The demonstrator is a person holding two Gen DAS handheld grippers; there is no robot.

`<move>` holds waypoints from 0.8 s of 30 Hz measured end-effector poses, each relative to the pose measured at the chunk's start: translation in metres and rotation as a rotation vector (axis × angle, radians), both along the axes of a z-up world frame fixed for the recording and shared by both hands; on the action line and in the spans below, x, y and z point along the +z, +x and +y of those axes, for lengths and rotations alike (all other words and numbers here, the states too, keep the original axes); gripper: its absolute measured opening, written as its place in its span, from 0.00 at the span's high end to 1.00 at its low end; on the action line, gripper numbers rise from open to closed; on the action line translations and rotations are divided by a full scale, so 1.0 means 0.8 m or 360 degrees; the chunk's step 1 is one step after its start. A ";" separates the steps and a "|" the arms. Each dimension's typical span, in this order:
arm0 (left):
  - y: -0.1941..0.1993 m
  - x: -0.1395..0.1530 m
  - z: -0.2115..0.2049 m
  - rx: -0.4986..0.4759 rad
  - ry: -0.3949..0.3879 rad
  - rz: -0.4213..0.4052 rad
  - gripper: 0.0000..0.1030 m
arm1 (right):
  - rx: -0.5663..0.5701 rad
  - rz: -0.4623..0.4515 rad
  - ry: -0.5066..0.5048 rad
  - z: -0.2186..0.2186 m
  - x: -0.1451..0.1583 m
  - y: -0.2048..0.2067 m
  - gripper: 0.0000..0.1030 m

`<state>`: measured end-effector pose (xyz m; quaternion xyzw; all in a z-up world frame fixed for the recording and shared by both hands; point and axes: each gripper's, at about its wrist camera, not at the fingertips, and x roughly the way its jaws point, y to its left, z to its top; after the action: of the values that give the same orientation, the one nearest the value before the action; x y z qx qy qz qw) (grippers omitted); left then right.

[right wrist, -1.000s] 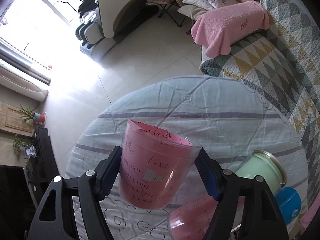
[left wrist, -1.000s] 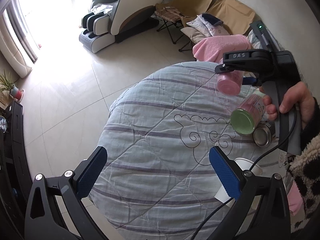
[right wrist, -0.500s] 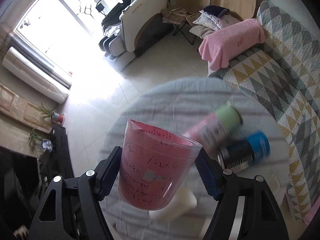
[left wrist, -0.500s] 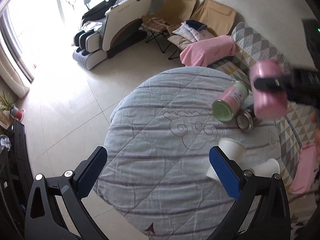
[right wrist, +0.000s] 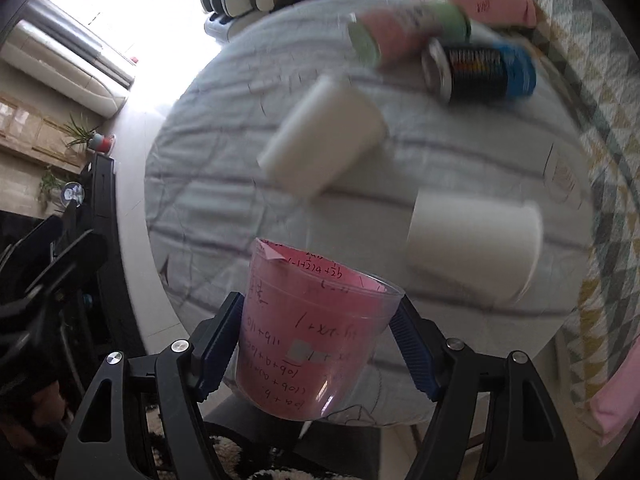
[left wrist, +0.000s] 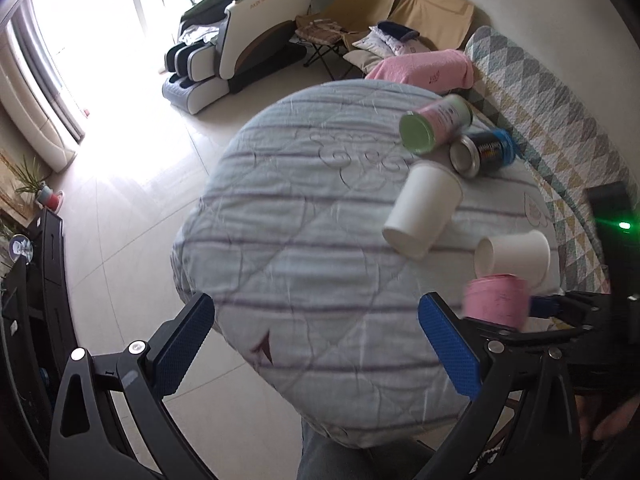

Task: Flip cup upright
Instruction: 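Lift the pink cup with the right gripper and start rotating it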

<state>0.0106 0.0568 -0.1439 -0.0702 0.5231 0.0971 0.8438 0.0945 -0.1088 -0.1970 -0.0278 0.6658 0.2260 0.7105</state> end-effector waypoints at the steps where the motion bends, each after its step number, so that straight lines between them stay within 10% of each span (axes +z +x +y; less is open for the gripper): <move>1: -0.007 -0.006 -0.006 0.0000 0.0009 0.0013 0.00 | -0.0015 0.0022 0.0005 -0.003 -0.012 -0.006 0.28; 10: -0.033 -0.036 -0.019 0.0080 0.0000 0.0102 0.00 | -0.0069 0.0118 0.0056 -0.013 -0.073 -0.029 0.24; 24: -0.004 -0.047 -0.092 -0.0201 -0.0129 0.0149 0.00 | -0.0455 -0.0070 0.0204 -0.113 0.019 -0.044 0.23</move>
<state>0.0071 -0.0167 -0.1818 -0.0666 0.5689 0.0255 0.8193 0.0596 -0.1993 -0.1817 0.1076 0.6315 0.1638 0.7502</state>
